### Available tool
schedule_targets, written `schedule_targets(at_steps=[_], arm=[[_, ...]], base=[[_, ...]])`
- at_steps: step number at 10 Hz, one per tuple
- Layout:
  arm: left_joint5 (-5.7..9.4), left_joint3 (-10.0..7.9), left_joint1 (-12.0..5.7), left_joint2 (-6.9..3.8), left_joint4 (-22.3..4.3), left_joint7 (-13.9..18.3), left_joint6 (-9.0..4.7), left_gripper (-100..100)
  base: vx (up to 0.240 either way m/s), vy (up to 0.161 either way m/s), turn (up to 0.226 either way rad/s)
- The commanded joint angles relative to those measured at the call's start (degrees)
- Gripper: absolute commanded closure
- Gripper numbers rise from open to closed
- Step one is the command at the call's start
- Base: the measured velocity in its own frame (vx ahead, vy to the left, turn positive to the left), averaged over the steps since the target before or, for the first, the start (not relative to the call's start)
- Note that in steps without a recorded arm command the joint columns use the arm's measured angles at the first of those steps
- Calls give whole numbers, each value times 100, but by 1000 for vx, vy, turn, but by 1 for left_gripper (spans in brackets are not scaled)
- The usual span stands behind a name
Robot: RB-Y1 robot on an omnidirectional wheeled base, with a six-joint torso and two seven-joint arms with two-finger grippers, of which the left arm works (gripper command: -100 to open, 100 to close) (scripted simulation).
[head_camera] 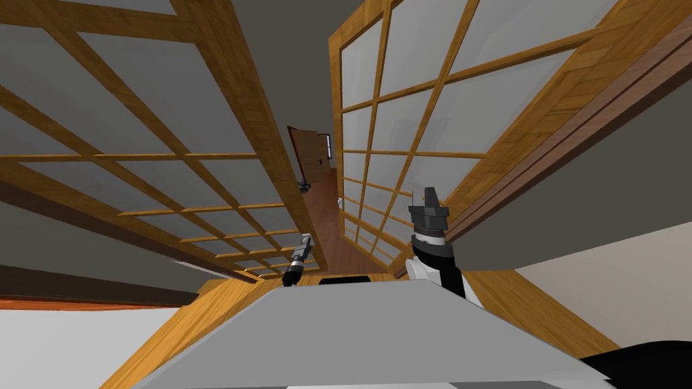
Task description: Push the door open
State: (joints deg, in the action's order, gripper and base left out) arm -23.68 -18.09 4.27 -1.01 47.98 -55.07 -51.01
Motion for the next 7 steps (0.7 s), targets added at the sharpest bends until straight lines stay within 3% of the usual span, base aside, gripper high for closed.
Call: schedule_targets(at_steps=[1,3,6,7], arm=[[185,-71,-68,-114,24,274,-25,100],[412,-62,-100,-145,-8,601,-61,100],[531,-58,-117,-160,-24,823,-80,100],[650,-53,-134,-176,-41,1011,-99,100]], base=[[3,36,-78],[13,41,-81],[11,35,-47],[4,50,-17]])
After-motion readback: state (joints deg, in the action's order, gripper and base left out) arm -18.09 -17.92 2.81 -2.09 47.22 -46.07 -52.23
